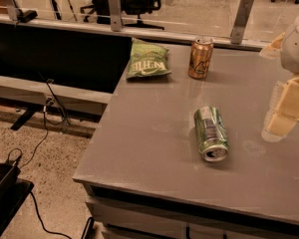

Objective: Move green can near green jalapeno chip bag

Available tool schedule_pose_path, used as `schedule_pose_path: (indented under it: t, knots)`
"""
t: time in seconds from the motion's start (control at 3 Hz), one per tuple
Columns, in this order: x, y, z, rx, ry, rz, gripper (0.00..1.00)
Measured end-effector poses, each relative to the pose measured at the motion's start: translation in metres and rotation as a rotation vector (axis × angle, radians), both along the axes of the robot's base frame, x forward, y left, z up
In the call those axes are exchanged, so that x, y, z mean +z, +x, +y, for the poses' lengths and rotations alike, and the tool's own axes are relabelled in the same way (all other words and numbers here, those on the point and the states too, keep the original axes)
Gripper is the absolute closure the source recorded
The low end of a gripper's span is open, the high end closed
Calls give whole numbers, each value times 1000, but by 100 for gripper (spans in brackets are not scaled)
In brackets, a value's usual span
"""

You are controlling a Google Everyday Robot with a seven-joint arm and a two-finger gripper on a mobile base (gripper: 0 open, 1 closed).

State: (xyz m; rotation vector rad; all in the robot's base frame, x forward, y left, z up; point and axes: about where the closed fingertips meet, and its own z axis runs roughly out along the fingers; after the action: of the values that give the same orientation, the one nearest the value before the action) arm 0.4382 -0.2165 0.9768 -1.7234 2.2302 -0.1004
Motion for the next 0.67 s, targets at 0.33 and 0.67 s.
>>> schedule_pose_path:
  t: [0.33,0.67]
  knots:
    - [0,0,0,0,0,0,0]
    - [1,1,0,6,27,-8,0]
